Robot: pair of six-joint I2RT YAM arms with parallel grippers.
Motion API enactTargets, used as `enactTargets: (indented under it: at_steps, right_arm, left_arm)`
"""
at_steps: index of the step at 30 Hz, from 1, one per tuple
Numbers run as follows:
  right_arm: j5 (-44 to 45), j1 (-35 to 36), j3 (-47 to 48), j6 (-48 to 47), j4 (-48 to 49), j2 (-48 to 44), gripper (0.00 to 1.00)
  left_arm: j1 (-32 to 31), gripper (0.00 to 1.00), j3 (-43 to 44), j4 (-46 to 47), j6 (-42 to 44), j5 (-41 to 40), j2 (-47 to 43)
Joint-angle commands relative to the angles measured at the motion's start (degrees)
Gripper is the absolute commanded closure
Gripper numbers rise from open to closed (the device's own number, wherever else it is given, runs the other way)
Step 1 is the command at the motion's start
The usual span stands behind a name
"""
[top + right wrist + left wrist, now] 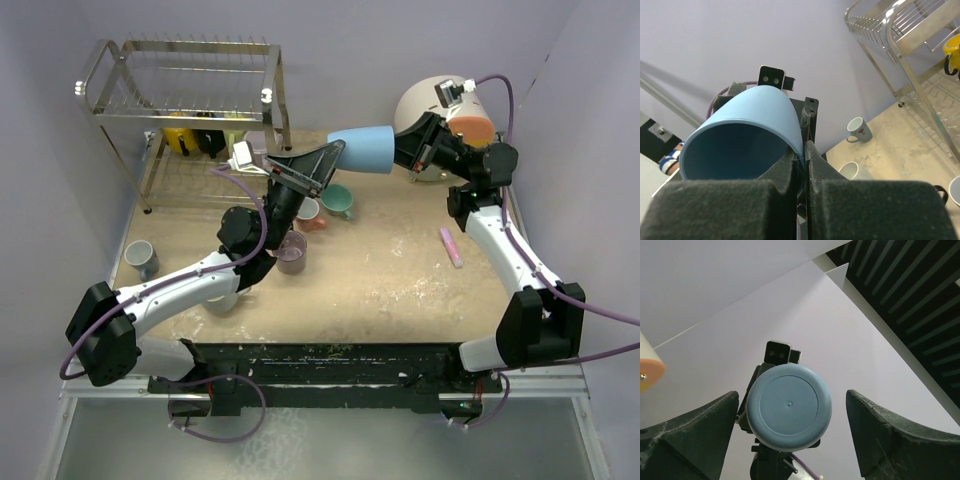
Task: Load the cups into the dish rack
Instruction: Pick up the cup at the center of the board.
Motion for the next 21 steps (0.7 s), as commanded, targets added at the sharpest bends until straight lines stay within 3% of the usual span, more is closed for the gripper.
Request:
enactTargets:
  at_steps: [1,3,8,9,12,14,16,21]
  right_arm:
    - [-0.3,0.3,2.3,-5.1,-1.1,-2.0,1.0]
    - [-0.6,0.4,2.7,-6.2,-2.1,-2.0,1.0]
    - [-1.2,0.5,3.0,-8.0,-3.1,-1.8,1.0]
    - [-1.3,0.5,3.1,-8.3,-3.4,-1.8,1.0]
    - [-2.1,0.6,3.4,-9.4,-4.0,-1.8,1.0]
    - [-2.9,0.6,3.6,-10.2,-4.3,-1.9,0.99]
    - [-3.5,0.6,3.8,-11.4,-5.1,-2.0,0.85]
    - [-5.5,0.5,3.5,-15.6,-8.7,-2.9,0.44]
  left_arm:
    - [-0.4,0.12,1.5,0.7,0.7,0.9,-1.5]
    - [-0.4,0.13,1.6,0.6,0.6,1.0,-1.5]
    - [-0.4,0.27,1.4,0.8,0.7,1.3,-1.6]
    - [-0.4,0.34,1.3,0.9,0.8,1.3,-1.6]
    - [-0.4,0.71,0.5,1.5,1.2,1.1,-2.1]
    - [-0.4,0.88,-0.2,1.9,1.8,0.6,-2.6]
    - [-0.3,0.99,-1.0,2.4,2.3,0.4,-3.2]
    - [-0.3,1.0,-3.5,4.2,3.9,-0.3,-5.6]
